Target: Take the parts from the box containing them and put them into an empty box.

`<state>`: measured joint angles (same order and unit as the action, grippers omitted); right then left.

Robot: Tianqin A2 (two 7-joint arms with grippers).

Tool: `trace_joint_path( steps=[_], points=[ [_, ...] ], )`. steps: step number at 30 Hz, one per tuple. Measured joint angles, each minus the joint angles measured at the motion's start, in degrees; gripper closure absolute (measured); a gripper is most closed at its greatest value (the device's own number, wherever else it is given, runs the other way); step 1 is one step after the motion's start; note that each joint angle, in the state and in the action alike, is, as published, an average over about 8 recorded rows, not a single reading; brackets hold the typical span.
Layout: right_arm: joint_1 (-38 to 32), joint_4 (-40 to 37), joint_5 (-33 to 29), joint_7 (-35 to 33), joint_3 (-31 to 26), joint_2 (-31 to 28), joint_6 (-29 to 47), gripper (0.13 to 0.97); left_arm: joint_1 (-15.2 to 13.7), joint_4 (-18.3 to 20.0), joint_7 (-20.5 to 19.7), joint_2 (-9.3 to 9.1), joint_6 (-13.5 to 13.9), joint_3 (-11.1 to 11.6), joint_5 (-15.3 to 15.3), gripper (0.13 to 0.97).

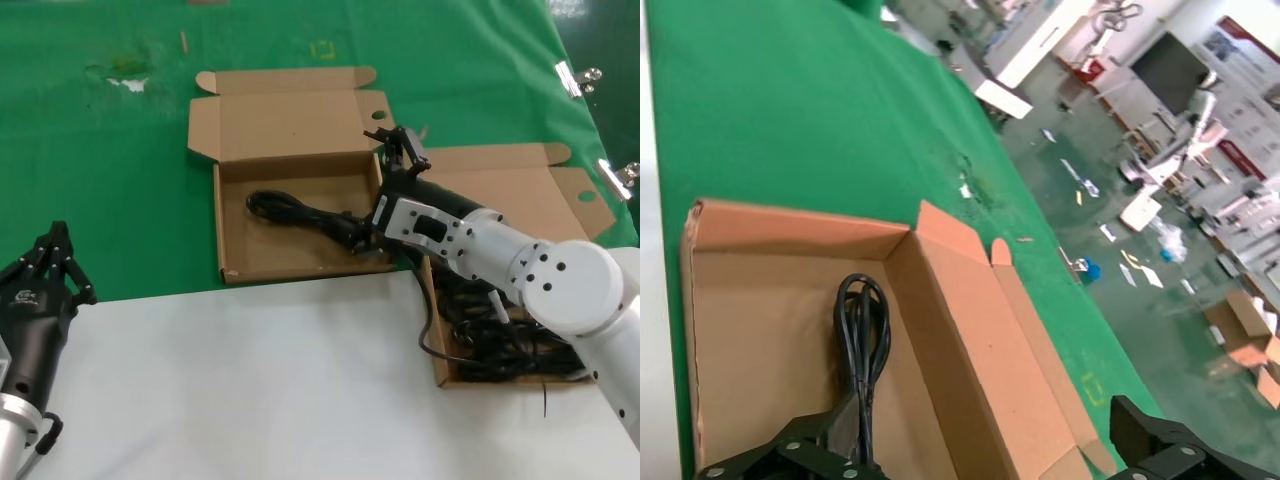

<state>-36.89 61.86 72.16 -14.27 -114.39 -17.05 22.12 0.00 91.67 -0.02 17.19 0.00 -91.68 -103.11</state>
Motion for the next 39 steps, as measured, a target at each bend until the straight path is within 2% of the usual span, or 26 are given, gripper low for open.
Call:
trace_joint_path(
  steps=[6, 10, 15, 19, 27, 28, 36, 39],
  points=[
    [3.0, 2.5, 2.6, 1.2, 1.9, 0.0, -1.8, 0.217, 0.0, 0.0, 0.0, 0.00, 0.0, 0.0, 0.0, 0.925],
    [5.2, 4.2, 4.3, 2.0, 3.2, 0.0, -3.1, 0.189, 0.0, 0.0, 0.0, 0.00, 0.0, 0.0, 0.0, 0.907],
    [7.8, 6.3, 6.6, 3.0, 4.8, 0.0, -4.7, 0.142, 0.0, 0.0, 0.0, 0.00, 0.0, 0.0, 0.0, 0.835],
    [10.0, 8.1, 8.4, 3.9, 6.1, 0.0, -6.0, 0.137, 0.0, 0.0, 0.0, 0.00, 0.0, 0.0, 0.0, 0.791],
    [14.3, 11.5, 12.0, 5.5, 8.8, -0.1, -8.5, 0.129, 0.0, 0.0, 0.0, 0.00, 0.0, 0.0, 0.0, 0.611],
    [14.8, 12.0, 12.4, 5.7, 9.1, -0.1, -8.9, 0.129, 0.0, 0.0, 0.0, 0.00, 0.0, 0.0, 0.0, 0.611],
    [19.1, 15.4, 16.0, 7.4, 11.7, -0.1, -11.4, 0.129, 0.0, 0.0, 0.0, 0.00, 0.0, 0.0, 0.0, 0.396],
    [20.7, 16.7, 17.4, 8.0, 12.7, -0.1, -12.4, 0.129, 0.0, 0.0, 0.0, 0.00, 0.0, 0.0, 0.0, 0.396]
  ],
)
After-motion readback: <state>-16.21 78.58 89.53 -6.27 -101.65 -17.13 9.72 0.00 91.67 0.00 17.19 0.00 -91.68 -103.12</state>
